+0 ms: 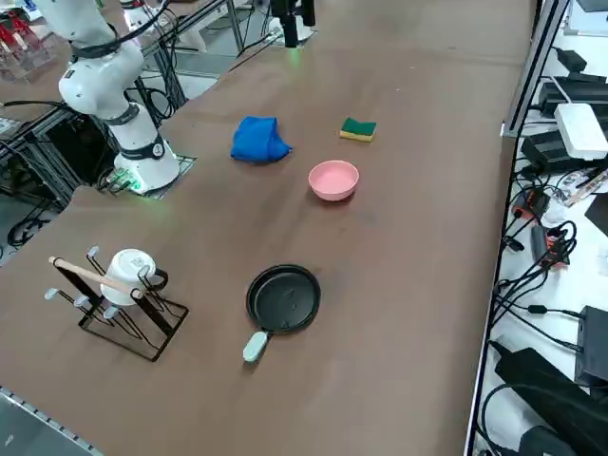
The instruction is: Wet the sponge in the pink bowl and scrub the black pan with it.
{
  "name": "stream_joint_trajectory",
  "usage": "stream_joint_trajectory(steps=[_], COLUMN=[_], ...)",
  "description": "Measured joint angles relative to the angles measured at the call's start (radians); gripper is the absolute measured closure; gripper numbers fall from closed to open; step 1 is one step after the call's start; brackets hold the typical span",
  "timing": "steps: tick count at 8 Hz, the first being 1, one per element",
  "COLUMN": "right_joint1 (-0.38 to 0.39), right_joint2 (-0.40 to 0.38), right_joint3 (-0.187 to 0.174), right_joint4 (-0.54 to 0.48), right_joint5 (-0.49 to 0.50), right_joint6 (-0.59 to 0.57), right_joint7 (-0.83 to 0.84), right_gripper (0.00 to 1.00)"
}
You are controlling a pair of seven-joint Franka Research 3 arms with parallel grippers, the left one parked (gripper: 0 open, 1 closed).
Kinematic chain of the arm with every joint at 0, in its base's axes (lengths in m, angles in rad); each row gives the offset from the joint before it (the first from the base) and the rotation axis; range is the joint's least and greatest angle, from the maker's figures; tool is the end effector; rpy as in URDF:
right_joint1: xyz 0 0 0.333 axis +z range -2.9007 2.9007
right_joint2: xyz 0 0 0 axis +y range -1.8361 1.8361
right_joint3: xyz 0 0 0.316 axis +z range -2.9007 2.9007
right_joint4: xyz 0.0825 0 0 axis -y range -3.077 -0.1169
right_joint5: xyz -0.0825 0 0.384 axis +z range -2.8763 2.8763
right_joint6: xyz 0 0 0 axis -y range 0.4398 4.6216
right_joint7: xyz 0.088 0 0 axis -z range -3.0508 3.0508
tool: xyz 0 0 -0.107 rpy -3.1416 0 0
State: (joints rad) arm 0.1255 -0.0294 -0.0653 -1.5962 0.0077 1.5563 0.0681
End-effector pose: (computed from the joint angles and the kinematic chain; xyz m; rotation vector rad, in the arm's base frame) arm 0.5427 0.0330 0.6274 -3.1326 0.0122 0.0175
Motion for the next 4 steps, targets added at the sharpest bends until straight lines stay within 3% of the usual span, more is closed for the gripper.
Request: stream_joint_trajectory(steps=[4], right_joint1=[-0.059], right_joint2=[-0.066], right_joint3=[0.016], right_joint4=[-0.068], right_joint5=[0.000], right_joint6=[-0.008], right_joint7=[-0.047], right_gripper=[0.00])
